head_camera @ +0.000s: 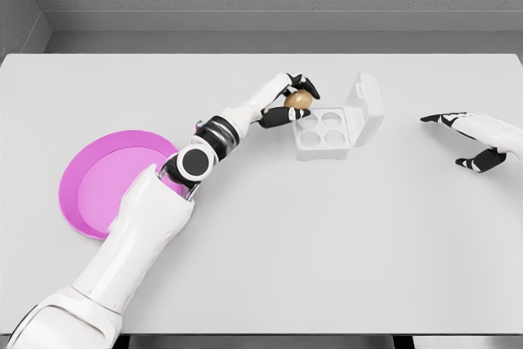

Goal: Pack egg into the box and close the box lid

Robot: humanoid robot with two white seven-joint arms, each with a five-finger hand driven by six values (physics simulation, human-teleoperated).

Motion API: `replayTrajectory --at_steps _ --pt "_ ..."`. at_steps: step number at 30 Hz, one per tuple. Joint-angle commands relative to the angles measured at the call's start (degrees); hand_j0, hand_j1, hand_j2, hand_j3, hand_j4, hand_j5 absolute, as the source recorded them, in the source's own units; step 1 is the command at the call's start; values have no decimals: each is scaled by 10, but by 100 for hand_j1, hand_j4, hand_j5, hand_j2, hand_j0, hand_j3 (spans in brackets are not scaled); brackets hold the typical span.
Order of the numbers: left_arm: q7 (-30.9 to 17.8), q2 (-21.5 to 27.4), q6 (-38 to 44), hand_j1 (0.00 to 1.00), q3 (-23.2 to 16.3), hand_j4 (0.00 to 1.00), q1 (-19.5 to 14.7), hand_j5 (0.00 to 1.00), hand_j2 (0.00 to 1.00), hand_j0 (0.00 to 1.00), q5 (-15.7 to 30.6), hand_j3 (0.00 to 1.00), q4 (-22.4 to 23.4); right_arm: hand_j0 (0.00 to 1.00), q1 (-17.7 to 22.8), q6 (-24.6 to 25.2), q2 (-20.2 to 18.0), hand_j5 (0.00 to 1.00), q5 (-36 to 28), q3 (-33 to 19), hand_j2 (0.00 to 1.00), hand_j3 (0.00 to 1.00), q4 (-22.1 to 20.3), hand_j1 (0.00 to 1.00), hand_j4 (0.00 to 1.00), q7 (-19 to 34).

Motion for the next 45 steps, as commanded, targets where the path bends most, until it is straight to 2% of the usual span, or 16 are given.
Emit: replayTrajectory --at_steps 1,7,12,25,29,31,36,45 --pt "1 0 0 43 -2 43 0 43 43 43 0 43 0 100 0 1 -1 100 -2 0 100 100 -1 100 100 0" --pt "0 0 0 43 -9 43 -6 43 43 43 -3 43 3 100 0 1 -1 100 -3 0 100 100 -2 100 100 0" --pt "0 0 -5 44 -42 44 -11 44 44 44 -3 44 -4 100 -1 1 -1 100 -2 0 100 100 -2 100 100 0" --pt "0 0 -1 47 -42 47 -13 47 47 47 -3 47 2 100 -8 1 4 100 -3 0 100 100 -4 100 100 0" --pt "0 0 -1 51 -42 51 -13 51 51 51 -3 51 3 100 -13 1 6 100 -3 1 100 100 -4 100 100 0" --pt "0 0 -1 56 -45 56 -13 56 56 56 -3 56 4 100 -21 1 9 100 -2 1 100 100 -22 100 100 0" --pt "0 0 -1 63 -46 63 -13 63 63 63 -3 63 6 100 -21 1 9 100 -1 1 100 100 -23 100 100 0" --pt "0 0 -1 64 -47 64 -13 64 64 64 -3 64 6 100 -20 1 8 100 -1 2 100 100 -23 100 100 0"
